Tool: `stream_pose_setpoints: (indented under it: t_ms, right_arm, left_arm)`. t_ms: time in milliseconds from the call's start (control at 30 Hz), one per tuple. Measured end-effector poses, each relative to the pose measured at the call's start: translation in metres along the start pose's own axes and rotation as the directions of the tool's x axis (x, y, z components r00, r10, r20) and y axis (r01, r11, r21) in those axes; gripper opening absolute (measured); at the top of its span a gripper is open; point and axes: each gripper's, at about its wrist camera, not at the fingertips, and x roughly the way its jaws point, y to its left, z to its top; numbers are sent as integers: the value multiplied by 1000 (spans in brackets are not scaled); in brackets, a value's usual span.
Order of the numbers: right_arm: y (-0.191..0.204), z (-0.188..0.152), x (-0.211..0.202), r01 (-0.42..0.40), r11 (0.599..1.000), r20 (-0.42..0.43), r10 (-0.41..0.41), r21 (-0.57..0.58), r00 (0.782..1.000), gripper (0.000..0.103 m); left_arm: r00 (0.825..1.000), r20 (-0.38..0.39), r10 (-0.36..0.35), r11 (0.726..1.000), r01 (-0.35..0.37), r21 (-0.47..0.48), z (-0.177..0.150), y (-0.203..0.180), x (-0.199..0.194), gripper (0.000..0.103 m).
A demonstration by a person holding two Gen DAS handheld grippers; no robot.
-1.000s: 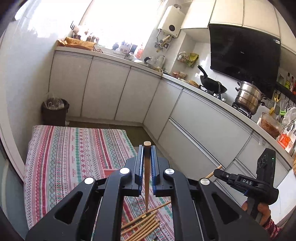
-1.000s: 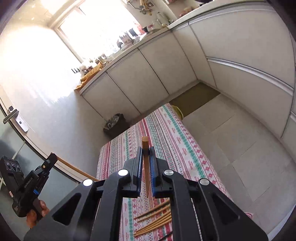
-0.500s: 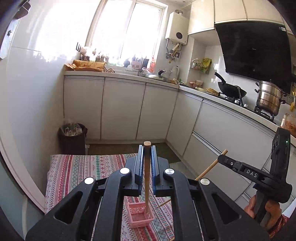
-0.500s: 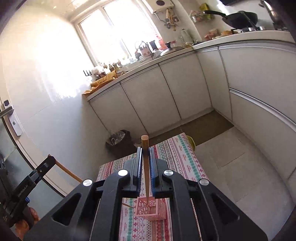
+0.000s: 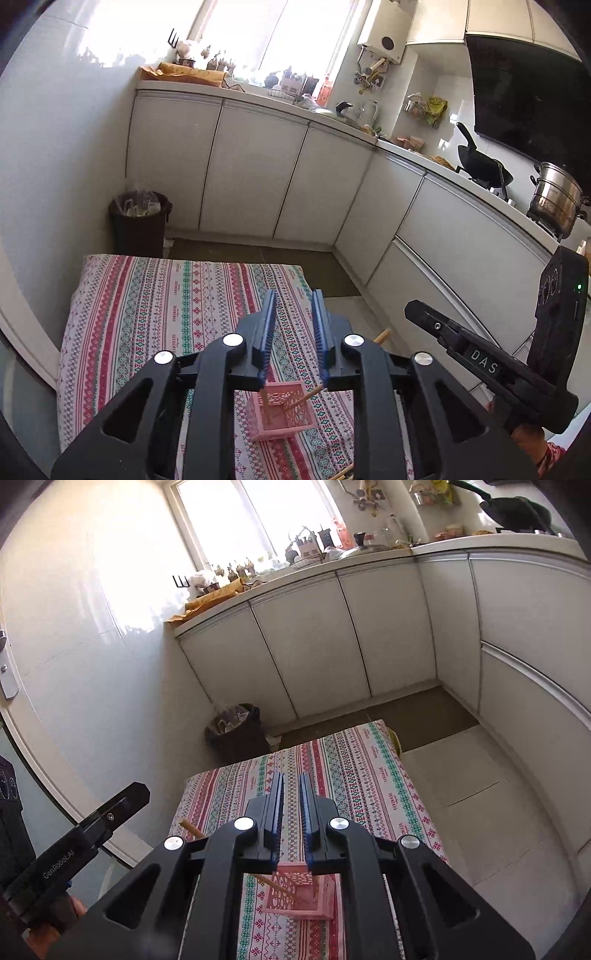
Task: Organize utensils
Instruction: 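Open the right tool to drop its chopstick into the pink cup, then move the left tool back down to the chopstick pile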
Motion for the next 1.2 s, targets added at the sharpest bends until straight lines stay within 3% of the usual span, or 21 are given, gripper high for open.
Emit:
stream_pose_setpoints:
  t_ms: [267,400,433,467,533,567,1000,1133,1200]
  right_arm:
    - [4,0,-12,18,1000,13,-18,-9,1000,10]
    - [5,-2,-21,18,1000,20,-18,-12,1000,13]
    - [5,-3,-24,16,1000,24,-16,-11,1000,21]
    - [4,-3,-27,11,1000,32,-11,-7,999,38]
    - [2,-7,-37,3,1000,65,-4,10,998,60]
    - [1,-8,-42,4,1000,84,-5,15,996,64]
    - [-1,-24,-75,13,1000,109,-14,12,994,82]
    - [-2,-26,-82,23,1000,125,-25,16,992,96]
    - [-3,-29,-85,31,999,128,-34,24,991,96]
  left_arm:
    - [999,38,-8,1000,8,9,2,-7,-19,23]
    - [999,51,-4,1000,3,18,1,-9,-26,32]
    - [999,53,0,1000,-1,18,1,-10,-27,33]
    - [999,55,4,1000,-5,18,1,-10,-27,36]
    - [998,60,14,1000,-15,17,-1,-9,-29,55]
    - [997,70,17,1000,-18,12,-2,-9,-31,64]
    - [997,75,14,1000,-16,22,-20,-14,-48,75]
    - [996,92,20,1000,-21,10,-26,-14,-54,92]
    - [995,96,23,1000,-23,6,-29,-15,-57,96]
